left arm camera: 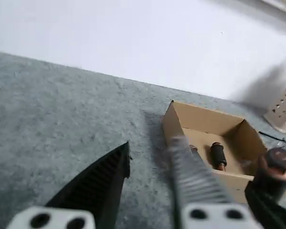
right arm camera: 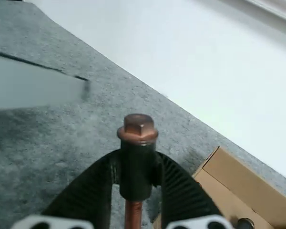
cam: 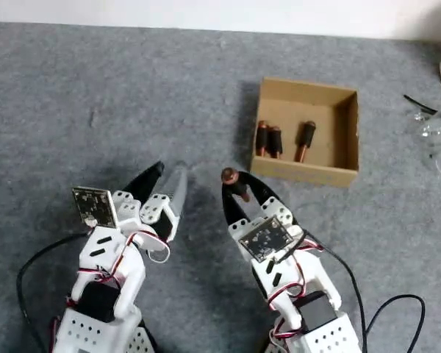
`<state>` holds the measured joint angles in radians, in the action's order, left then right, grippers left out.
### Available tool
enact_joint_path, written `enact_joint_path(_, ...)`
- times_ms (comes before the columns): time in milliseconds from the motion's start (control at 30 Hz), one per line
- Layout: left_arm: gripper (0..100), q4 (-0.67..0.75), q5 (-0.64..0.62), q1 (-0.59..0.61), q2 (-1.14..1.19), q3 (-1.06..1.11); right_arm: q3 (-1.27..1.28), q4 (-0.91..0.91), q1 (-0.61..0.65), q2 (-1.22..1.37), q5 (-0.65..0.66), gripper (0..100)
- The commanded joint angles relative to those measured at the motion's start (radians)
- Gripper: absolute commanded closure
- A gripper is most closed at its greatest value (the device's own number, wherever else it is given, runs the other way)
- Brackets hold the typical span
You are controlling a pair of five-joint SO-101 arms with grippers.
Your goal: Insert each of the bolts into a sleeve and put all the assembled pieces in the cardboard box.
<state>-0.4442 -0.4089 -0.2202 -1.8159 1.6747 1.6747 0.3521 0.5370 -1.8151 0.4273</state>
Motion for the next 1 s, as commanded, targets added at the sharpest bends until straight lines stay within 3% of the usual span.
enact_joint_path(0,100,0.000,0.038,0.028,-0.013,0.021,0.131,-0.048,-0.024,-0.013,0.002,99.3)
enact_joint_path(100,99,-0.021,0.041,0.033,-0.013,0.021,0.131,-0.058,-0.082,-0.021,-0.015,99.3)
enact_joint_path(233,99,-0.021,0.068,0.099,-0.013,0.021,0.131,-0.117,-0.177,-0.013,-0.169,99.3)
enact_joint_path(400,99,-0.089,0.328,0.150,-0.013,0.021,0.131,-0.120,-0.223,-0.012,-0.187,99.3)
enact_joint_path(500,99,-0.097,0.423,0.153,-0.013,0.021,0.131,-0.110,-0.222,-0.012,-0.187,99.3)
enact_joint_path(700,99,-0.092,0.434,0.154,-0.013,0.021,0.131,-0.096,-0.277,-0.013,-0.064,99.3)
enact_joint_path(967,99,-0.092,0.433,0.154,-0.013,0.021,0.007,0.018,-0.259,-0.004,-0.071,99.2)
